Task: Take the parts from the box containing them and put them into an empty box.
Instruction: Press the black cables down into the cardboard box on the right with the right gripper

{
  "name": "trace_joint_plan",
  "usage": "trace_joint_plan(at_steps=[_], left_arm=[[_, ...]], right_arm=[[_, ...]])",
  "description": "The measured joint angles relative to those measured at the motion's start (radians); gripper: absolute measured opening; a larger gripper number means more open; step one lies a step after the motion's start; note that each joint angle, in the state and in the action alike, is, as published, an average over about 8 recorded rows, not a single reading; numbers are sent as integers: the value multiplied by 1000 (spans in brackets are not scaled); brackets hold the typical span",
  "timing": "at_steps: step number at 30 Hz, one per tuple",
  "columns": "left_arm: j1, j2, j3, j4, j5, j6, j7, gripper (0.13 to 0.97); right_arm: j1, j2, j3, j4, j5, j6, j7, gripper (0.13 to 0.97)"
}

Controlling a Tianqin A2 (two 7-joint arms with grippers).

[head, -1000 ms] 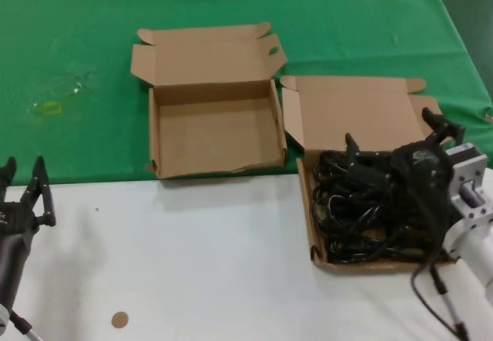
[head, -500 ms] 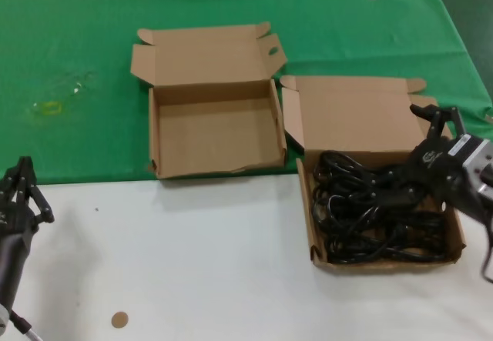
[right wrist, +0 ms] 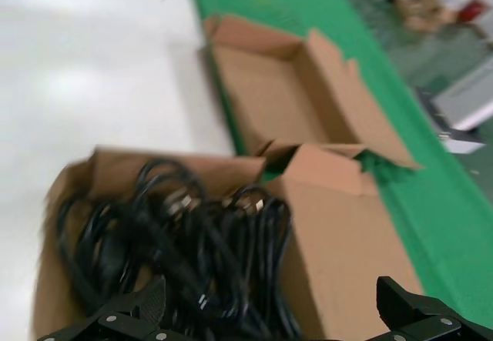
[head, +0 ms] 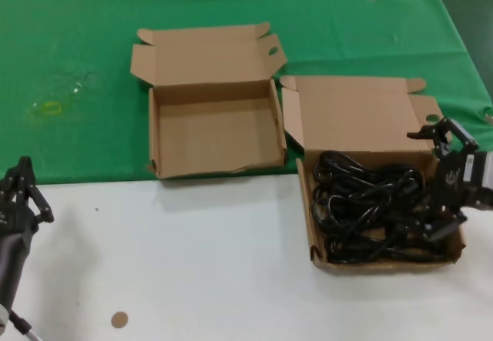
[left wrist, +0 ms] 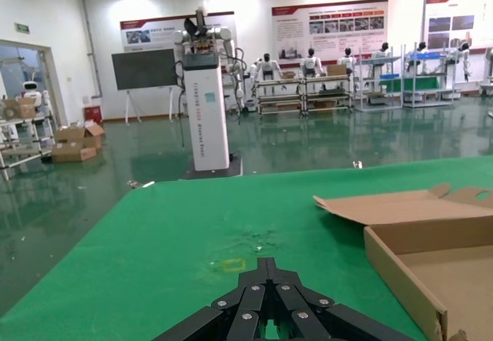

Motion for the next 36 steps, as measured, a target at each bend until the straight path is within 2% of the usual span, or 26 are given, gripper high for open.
trace_joint_plan(at_steps=[7, 14, 21, 29, 33, 36], left_arm=[[0, 0, 0, 0, 0, 0, 0, 144], [0, 0, 0, 0, 0, 0, 0, 144], [0, 0, 0, 0, 0, 0, 0, 144], [0, 0, 0, 0, 0, 0, 0, 144], [0, 0, 0, 0, 0, 0, 0, 144], [0, 0, 0, 0, 0, 0, 0, 144]], right_arm=[[127, -30, -51, -106, -76, -164, -128, 966], [231, -96, -93, -211, -141, -250, -237, 963], [302, -156, -115, -277, -187, -283, -284, 957], [329, -193, -124, -309, -223, -288, -295, 882], [335, -204, -127, -322, -237, -288, -299, 882], [340, -210, -130, -329, -247, -290, -302, 828]])
